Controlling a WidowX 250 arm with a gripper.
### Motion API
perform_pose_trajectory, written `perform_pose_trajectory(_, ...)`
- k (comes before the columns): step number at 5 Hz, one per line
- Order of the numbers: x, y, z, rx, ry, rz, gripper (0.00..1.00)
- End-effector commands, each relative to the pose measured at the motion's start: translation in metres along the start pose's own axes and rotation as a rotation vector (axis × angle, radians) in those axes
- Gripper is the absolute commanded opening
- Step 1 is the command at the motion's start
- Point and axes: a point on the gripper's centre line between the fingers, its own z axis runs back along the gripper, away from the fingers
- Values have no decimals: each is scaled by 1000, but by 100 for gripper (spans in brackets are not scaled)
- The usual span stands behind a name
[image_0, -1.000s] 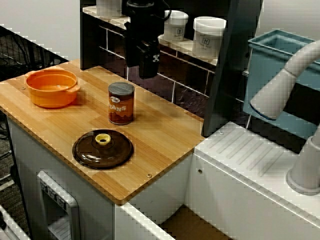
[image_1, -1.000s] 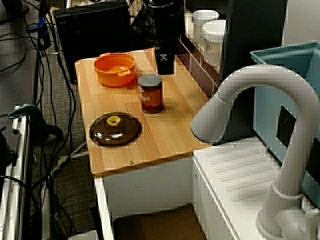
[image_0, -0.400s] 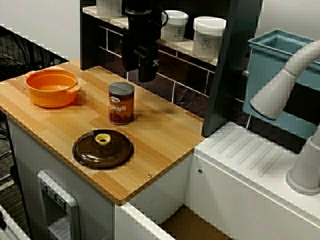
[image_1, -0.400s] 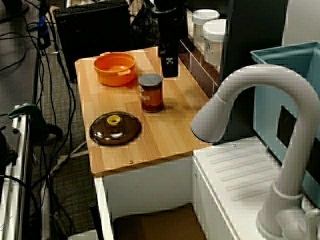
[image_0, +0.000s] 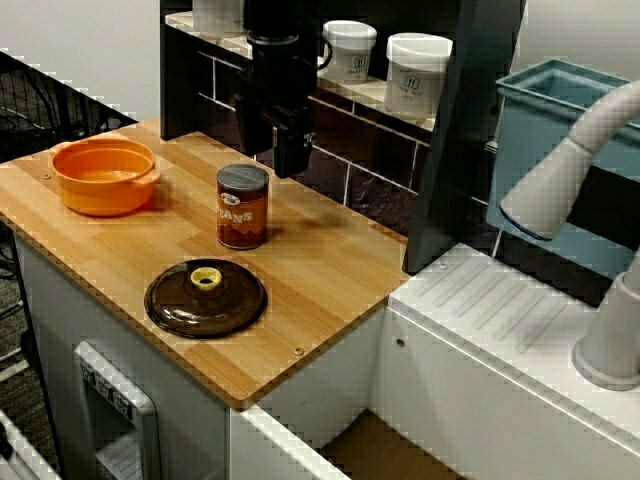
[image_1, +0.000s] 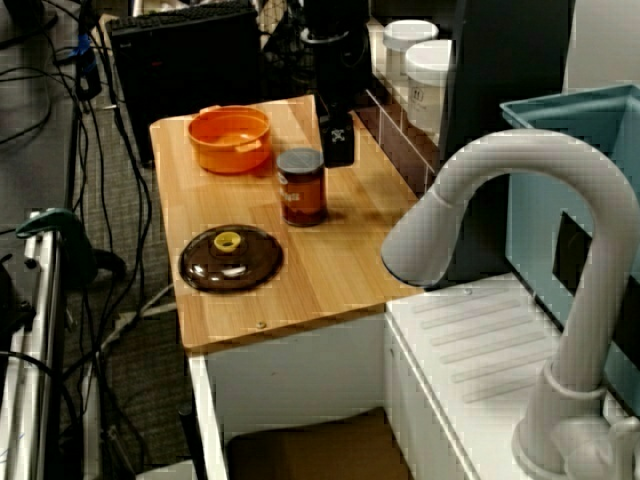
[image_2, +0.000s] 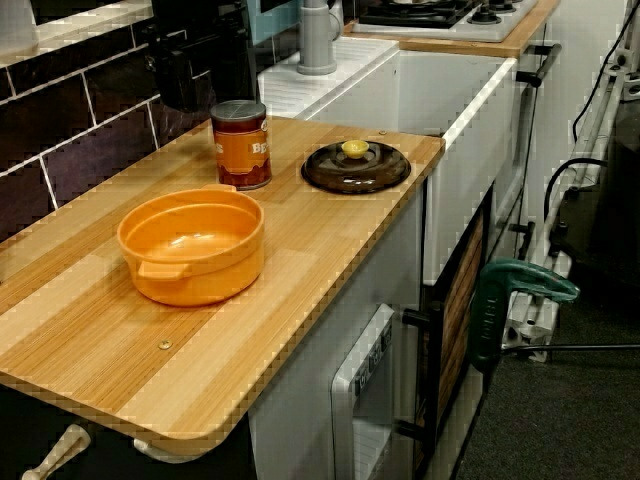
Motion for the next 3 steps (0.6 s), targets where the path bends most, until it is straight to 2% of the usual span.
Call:
perform_pose_trajectory(1, -17, 9, 6, 39, -31, 14, 100)
perform_pose_trajectory(3, -25, 12, 1, 56, -15, 39, 100)
